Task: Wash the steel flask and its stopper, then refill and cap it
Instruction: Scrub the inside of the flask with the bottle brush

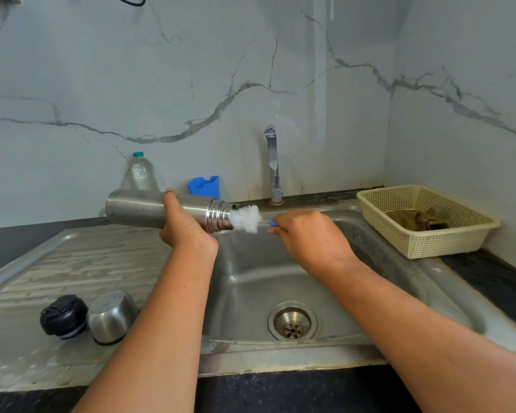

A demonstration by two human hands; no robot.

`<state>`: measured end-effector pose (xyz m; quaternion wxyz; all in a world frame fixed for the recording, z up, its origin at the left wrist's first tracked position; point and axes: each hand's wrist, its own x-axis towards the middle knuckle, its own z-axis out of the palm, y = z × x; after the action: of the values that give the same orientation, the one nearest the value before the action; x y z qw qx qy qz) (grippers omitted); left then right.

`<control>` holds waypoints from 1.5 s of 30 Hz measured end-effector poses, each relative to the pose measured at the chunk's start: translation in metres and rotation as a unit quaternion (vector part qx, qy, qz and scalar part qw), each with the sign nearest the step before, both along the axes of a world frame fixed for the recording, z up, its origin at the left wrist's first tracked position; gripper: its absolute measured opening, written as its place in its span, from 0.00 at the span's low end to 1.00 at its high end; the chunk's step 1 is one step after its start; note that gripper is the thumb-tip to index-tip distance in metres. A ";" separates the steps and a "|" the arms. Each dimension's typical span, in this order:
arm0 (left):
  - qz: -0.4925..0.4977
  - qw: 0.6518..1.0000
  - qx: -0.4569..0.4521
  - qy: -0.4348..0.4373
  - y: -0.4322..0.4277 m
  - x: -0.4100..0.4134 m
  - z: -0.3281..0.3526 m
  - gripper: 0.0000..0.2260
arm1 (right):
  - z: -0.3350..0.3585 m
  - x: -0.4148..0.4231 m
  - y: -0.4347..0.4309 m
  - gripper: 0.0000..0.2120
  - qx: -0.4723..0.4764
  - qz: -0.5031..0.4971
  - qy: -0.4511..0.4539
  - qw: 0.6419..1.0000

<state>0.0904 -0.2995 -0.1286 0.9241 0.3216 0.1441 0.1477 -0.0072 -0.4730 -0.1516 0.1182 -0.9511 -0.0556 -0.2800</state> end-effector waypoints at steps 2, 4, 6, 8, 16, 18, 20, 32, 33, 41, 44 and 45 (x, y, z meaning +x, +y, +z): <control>-0.016 1.000 -0.006 -0.008 0.004 0.001 0.001 0.19 | -0.001 -0.003 0.004 0.17 0.005 0.018 0.018 1.000; -0.031 0.999 -0.016 -0.016 0.009 0.002 0.001 0.17 | -0.001 -0.005 0.006 0.21 0.069 0.037 0.051 0.996; -0.041 0.999 -0.019 -0.023 0.011 0.003 0.001 0.17 | 0.001 -0.004 0.004 0.22 0.160 0.062 0.107 0.979; -0.058 0.998 -0.019 -0.031 0.011 0.004 -0.001 0.18 | 0.003 -0.006 -0.001 0.22 0.263 0.099 0.184 0.942; -0.182 0.975 -0.041 -0.124 0.008 0.003 -0.002 0.16 | 0.006 -0.011 -0.018 0.17 0.570 0.173 0.458 0.660; -0.194 0.972 -0.038 -0.129 0.008 0.003 -0.002 0.17 | 0.004 -0.011 -0.017 0.20 0.561 0.169 0.448 0.675; -0.188 0.974 -0.031 -0.121 0.009 0.006 -0.003 0.19 | 0.002 -0.010 -0.013 0.22 0.530 0.162 0.401 0.730; -0.155 0.985 0.015 -0.069 0.005 0.005 -0.002 0.37 | -0.009 0.000 -0.011 0.10 0.114 -0.010 -0.017 0.993; -0.157 0.985 0.024 -0.063 0.004 0.005 -0.002 0.34 | -0.009 -0.001 -0.012 0.11 0.108 -0.015 -0.031 0.994; -0.189 0.982 0.009 -0.021 -0.008 0.008 -0.006 0.30 | -0.008 -0.003 -0.012 0.15 0.053 -0.060 -0.057 0.995; -0.182 0.983 0.009 -0.006 -0.008 0.007 -0.007 0.26 | -0.010 -0.001 -0.010 0.17 0.037 -0.071 -0.039 0.996; -0.185 0.983 0.021 0.009 -0.007 0.007 -0.008 0.25 | -0.011 0.000 -0.009 0.17 0.032 -0.074 -0.031 0.996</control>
<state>0.0971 -0.3068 -0.1366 0.9272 0.3634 0.0876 -0.0254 -0.0071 -0.4824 -0.1628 0.1256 -0.9391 0.0207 -0.3191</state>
